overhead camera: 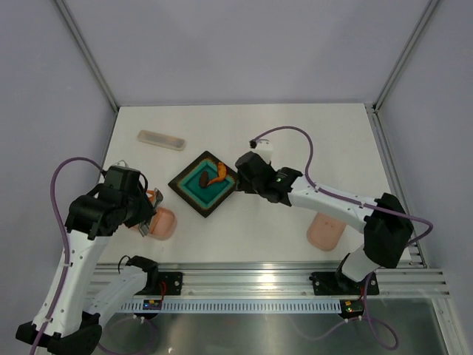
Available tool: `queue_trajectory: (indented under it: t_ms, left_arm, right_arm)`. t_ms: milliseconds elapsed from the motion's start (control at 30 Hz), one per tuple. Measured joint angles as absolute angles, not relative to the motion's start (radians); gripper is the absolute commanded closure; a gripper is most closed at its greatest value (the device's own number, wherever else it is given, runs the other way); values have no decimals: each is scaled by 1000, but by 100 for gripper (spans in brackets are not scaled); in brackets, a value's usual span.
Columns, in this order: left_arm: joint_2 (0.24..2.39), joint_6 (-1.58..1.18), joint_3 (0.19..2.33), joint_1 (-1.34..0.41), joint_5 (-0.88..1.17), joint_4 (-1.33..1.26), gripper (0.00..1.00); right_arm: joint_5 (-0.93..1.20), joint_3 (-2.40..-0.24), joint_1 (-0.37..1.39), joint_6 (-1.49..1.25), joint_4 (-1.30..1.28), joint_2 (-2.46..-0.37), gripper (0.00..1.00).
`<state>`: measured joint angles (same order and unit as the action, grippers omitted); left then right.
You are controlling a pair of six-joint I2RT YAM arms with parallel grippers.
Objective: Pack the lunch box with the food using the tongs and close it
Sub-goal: Place the fake food in the packing box.
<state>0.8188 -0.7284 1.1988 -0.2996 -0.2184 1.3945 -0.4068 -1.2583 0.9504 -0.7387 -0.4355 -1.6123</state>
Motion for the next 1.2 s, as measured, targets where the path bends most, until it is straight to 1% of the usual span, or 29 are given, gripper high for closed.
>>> queue_trajectory:
  t_ms: [167,333,467,1200]
  left_arm:
    - [782,-730,1118,-300,-179,1396,100]
    - [743,-739,1085,-300,-142,1393,100]
    - [708,-752,1059,-300,-119,1396,100]
    - [679,-771,990,-300,-74,1391,100]
  right_arm:
    - [-420,-1139,880,-744,-456,-1500,41]
    - [-427,-1093,840,-745,-462,-1470,41]
    - [-425,-1082,838,-749,-462,-1470,41]
    - [-424,-1074,838,-754,-462,-1475,39]
